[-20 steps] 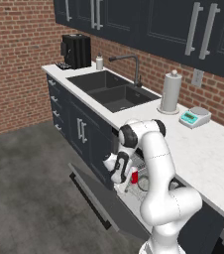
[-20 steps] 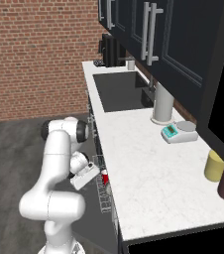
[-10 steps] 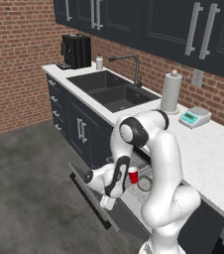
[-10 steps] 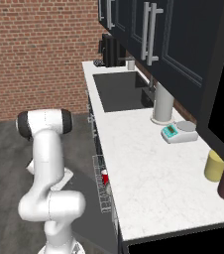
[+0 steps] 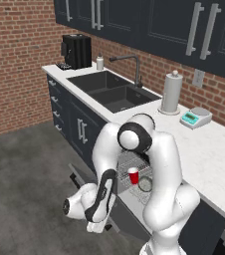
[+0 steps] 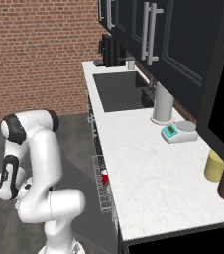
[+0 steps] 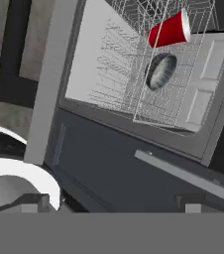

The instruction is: Pick up the cup and bowl from the counter, place them in the dishwasher, and close the dishwasher door.

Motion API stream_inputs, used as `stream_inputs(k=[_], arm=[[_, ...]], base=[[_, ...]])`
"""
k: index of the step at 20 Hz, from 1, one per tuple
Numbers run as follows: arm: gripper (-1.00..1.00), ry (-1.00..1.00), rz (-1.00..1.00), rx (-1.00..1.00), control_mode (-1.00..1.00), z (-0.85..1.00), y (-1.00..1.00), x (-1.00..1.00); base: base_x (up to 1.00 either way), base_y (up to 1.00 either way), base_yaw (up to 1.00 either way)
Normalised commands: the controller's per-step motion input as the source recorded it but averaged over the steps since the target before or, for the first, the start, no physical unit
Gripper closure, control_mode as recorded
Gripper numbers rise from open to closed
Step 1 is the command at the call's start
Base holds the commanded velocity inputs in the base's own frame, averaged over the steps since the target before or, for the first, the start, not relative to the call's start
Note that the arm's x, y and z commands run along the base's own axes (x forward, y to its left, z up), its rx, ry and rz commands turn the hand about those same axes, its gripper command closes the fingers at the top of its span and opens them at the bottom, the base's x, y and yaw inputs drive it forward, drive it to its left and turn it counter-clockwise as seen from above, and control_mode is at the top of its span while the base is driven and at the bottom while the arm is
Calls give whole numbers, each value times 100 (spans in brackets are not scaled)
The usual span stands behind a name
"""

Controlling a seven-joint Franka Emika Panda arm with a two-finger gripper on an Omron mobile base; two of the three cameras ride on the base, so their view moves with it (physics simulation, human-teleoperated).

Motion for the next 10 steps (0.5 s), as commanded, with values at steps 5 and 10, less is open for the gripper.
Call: stream_inputs(k=[5, 10], arm=[[-100, -7, -23, -42, -100, -25, 100, -12], [-100, -7, -21, -41, -100, -44, 92, 0]], base=[[0, 0, 0], [0, 0, 0]])
